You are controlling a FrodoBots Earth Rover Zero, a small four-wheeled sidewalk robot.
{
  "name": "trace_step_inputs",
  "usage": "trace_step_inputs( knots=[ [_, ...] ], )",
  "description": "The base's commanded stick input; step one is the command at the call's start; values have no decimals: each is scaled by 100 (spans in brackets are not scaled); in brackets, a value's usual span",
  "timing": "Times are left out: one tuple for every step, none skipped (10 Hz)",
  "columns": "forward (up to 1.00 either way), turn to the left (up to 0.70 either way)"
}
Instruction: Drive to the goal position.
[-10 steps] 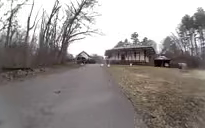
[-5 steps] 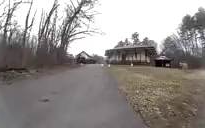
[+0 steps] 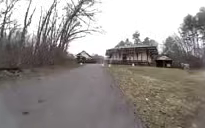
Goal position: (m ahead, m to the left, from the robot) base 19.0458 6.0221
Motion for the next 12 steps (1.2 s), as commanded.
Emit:
trace_step_inputs(
  knots=[
    [100,0],
    [100,0],
    [100,0],
    [100,0],
    [100,0],
    [100,0],
    [100,0],
    [100,0],
    [100,0],
    [100,0],
    [100,0],
    [100,0]
  ],
)
